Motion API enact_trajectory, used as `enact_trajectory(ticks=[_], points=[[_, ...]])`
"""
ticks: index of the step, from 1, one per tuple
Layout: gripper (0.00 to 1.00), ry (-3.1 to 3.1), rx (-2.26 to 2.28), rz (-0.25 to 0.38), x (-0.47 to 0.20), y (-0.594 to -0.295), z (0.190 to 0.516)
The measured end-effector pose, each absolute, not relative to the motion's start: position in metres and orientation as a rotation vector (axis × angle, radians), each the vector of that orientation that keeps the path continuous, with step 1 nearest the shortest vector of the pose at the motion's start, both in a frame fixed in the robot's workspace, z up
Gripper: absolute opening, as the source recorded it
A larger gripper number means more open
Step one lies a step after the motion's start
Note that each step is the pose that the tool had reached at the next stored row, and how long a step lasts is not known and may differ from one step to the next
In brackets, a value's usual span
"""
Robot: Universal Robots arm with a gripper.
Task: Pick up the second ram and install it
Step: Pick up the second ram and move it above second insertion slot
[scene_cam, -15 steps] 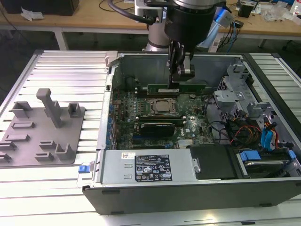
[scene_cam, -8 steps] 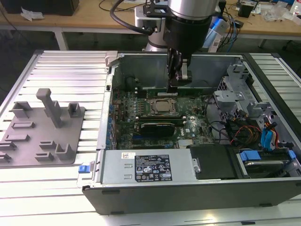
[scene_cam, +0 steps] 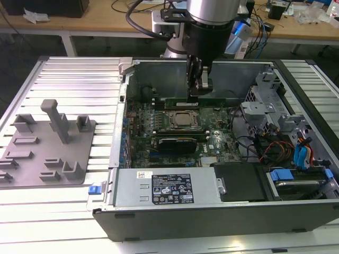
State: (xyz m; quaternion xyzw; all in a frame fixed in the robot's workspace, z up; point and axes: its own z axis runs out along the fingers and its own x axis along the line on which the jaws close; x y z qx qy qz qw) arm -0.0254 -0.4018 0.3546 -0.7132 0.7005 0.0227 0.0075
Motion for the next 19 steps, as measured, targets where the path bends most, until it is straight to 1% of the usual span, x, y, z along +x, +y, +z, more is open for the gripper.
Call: enact_trajectory(ticks=[5,10,19], points=[[0.09,2.190,-2.230,0.071,-0.028,-0.397,0.350],[0.09,2.190,-2.230,0.071,-0.030,-0.387,0.341],[0.09,2.194,-2.227,0.071,-0.041,-0.379,0.322]])
